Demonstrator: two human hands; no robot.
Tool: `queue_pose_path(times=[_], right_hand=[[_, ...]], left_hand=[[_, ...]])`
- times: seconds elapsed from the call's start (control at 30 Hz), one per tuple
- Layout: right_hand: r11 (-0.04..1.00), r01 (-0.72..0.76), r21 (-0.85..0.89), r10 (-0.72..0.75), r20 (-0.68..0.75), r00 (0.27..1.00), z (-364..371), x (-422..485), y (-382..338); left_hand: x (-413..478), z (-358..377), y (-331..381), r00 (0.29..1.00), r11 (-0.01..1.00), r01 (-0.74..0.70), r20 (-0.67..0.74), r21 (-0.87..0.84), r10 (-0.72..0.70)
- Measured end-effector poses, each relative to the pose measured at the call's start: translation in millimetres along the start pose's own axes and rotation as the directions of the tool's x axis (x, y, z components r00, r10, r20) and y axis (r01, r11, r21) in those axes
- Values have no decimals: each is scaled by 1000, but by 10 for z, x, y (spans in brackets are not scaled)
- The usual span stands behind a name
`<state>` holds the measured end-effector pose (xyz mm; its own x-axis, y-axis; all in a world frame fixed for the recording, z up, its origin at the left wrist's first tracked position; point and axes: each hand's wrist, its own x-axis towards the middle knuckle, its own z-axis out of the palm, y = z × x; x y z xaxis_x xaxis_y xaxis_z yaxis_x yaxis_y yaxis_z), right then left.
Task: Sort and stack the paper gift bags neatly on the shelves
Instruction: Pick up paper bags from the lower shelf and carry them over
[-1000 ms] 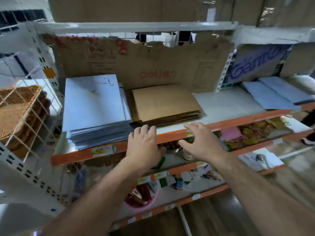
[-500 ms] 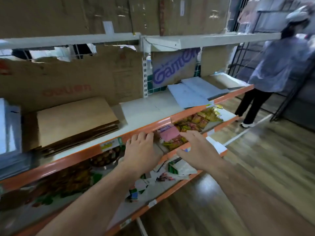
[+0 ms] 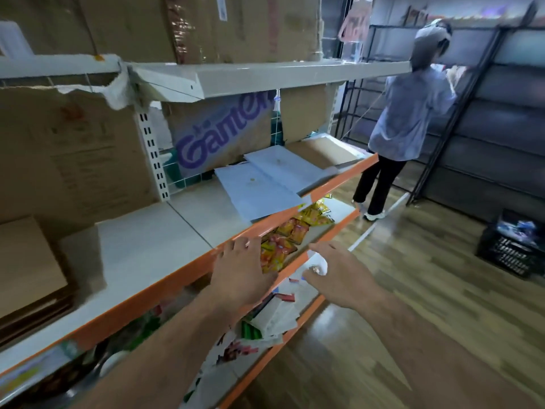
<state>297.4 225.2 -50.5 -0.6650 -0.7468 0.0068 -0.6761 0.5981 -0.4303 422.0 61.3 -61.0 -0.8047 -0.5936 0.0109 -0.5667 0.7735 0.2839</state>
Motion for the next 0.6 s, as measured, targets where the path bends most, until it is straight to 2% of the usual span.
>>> queue_pose_path(times=[0.27,0.4,0.6], right_hand=[[999,-20,-41,19,-20,1000,-294,1334,341],[1000,-3,-8,3,15,1000,-320,1816,524],[995,59,-74,-55,49,997,-388,2624,816]], left_hand=[[1414,18,188,997,997,-75,-31,25,75],[1847,34,173,1000,1000,-19,18,8,19],[2319,146,227,998,998,67,-4,-11,-67]])
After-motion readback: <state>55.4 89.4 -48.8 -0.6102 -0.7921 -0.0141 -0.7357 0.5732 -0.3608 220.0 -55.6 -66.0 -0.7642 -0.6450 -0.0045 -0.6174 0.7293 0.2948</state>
